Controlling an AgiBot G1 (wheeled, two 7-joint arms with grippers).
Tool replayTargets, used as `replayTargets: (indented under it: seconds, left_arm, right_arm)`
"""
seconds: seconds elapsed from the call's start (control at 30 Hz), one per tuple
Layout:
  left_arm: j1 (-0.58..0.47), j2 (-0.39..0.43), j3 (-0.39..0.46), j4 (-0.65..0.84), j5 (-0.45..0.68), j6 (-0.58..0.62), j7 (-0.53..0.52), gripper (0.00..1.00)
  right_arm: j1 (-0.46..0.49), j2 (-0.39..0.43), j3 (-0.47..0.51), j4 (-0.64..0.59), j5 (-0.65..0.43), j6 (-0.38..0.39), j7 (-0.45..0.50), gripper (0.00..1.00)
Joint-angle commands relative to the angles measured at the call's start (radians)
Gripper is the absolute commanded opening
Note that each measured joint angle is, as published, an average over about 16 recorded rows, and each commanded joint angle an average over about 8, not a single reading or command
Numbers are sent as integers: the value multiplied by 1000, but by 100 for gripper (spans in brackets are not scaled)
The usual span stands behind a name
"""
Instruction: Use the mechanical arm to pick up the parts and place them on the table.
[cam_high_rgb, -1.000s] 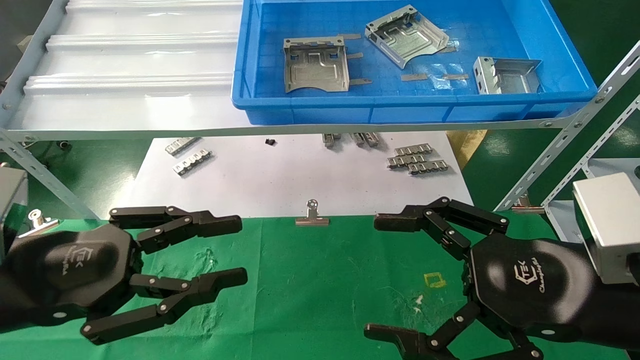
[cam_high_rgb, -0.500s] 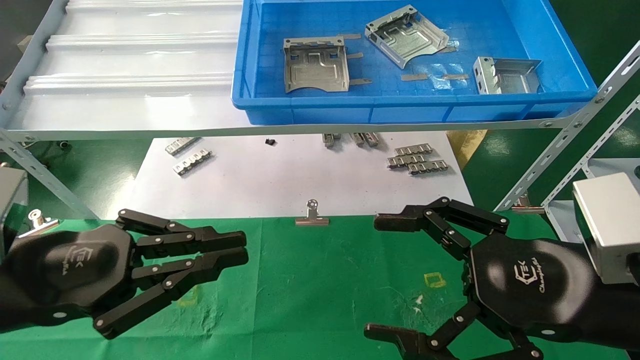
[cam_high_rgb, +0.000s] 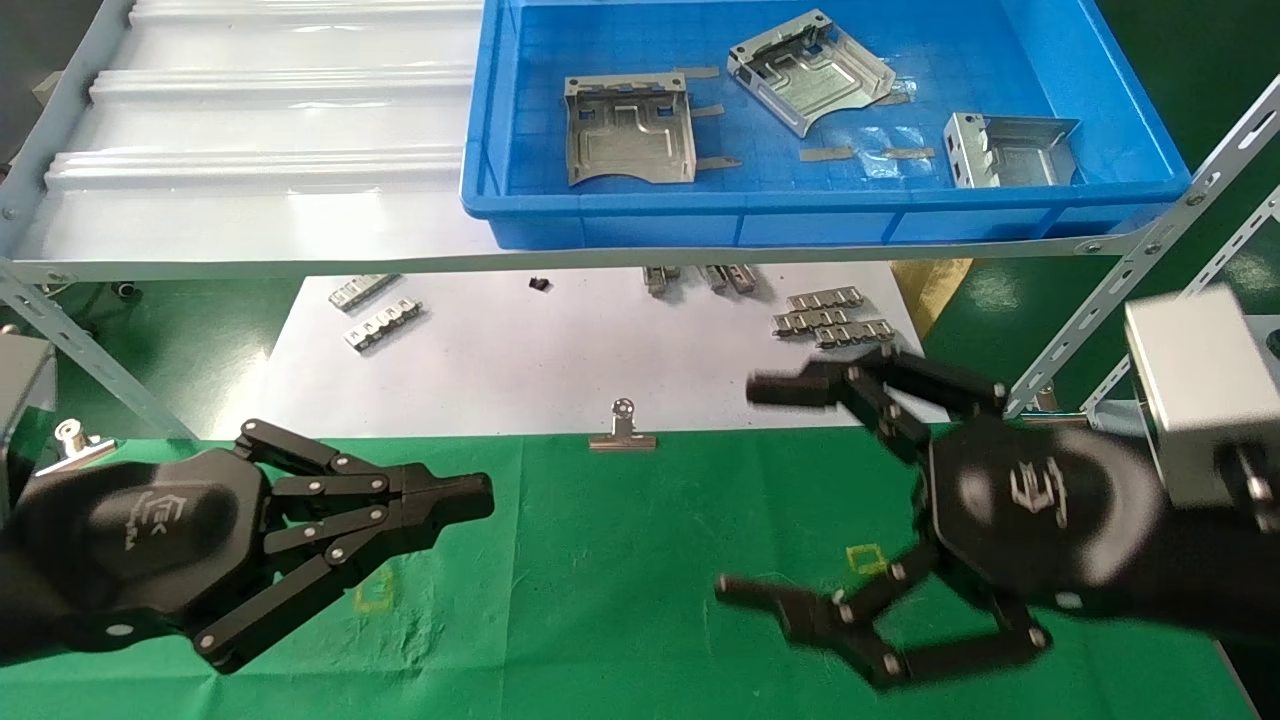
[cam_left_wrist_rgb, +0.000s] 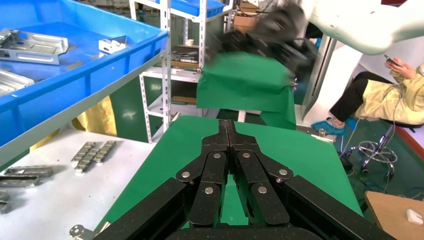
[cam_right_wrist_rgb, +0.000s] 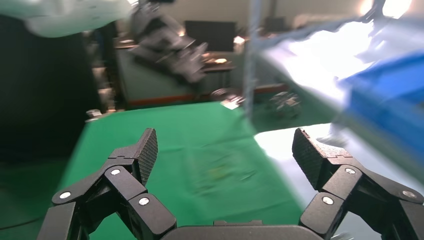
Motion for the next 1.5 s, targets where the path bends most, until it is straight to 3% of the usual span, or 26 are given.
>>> replayTargets:
  seconds: [0.03,0.1,0.13,0.37,0.4,0.63,0.67,0.9,0.93,1.2,1.5]
  left_arm:
    - [0,0,0,0,0,0,0,0]
    - [0,0,0,0,0,0,0,0]
    - [0,0,0,0,0,0,0,5]
    - [0,0,0,0,0,0,0,93]
    - [0,0,0,0,0,0,0,100]
    - [0,0,0,0,0,0,0,100]
    - [0,0,0,0,0,0,0,100]
    - [0,0,0,0,0,0,0,100]
    - [0,0,0,0,0,0,0,100]
    - [0,0,0,0,0,0,0,100]
    - [0,0,0,0,0,0,0,100]
  right_arm:
    - [57,-17,-4,-7,-31,23,1,100]
    - [130,-59,-24,-60,-89,64,3,100]
    - [167,-83,-35,-93,-122,90,3,100]
    - [372,-242,-105,-352,-325,293,-8,100]
    - [395,-263,-114,-390,-349,318,-12,100]
    - [543,-396,-175,-654,-493,475,-50,99]
    - [561,-413,-183,-689,-509,489,-58,92]
    - [666,-513,-226,-911,-579,527,-126,6]
    - [678,-524,-231,-939,-586,530,-134,0]
    - [748,-585,-261,-1100,-632,557,-159,0]
    - [765,-641,-265,-1175,-639,613,-151,0]
